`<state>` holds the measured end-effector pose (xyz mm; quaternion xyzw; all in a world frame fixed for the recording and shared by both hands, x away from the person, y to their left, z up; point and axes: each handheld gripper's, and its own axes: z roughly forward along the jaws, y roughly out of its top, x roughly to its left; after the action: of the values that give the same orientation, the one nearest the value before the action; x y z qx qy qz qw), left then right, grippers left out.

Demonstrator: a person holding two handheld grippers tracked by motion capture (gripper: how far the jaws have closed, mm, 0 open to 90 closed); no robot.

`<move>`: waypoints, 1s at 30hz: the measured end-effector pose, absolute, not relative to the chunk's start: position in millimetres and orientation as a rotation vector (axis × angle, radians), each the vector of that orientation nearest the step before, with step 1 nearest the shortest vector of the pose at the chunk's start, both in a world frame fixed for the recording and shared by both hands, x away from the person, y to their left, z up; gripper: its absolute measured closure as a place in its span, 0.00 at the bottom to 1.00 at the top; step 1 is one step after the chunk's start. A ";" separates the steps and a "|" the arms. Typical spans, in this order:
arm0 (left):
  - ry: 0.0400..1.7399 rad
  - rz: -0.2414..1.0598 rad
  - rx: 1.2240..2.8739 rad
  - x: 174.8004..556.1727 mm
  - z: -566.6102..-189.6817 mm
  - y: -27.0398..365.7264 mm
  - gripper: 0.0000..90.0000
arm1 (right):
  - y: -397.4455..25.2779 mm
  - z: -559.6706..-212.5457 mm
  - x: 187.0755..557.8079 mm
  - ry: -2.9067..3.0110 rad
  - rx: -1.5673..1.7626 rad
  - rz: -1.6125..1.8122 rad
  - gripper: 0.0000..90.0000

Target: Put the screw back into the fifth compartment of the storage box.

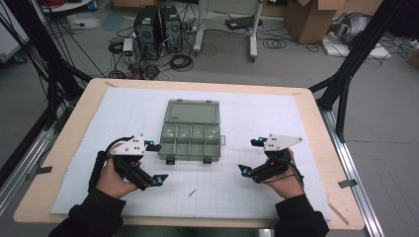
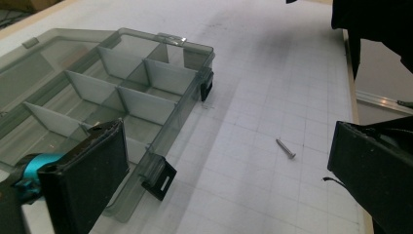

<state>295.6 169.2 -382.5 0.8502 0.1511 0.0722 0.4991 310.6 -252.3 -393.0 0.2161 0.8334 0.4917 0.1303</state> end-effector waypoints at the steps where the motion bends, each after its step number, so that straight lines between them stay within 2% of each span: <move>1: 0.361 0.170 2.067 295.9 -382.5 167.3 0.02 | -252.2 -393.1 310.7 2.421 0.628 1.430 0.00; 17: 0.345 0.114 2.206 297.9 -380.0 144.0 0.02 | -251.8 -394.1 311.6 2.428 0.628 1.421 0.00; 30: 0.329 0.063 2.413 298.0 -380.8 134.4 0.02 | -251.8 -394.7 312.1 2.438 0.629 1.416 0.00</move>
<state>298.0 134.4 -380.8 0.9295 0.1266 0.0243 0.3455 312.1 -251.8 -394.7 0.2161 0.8372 0.4864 0.1260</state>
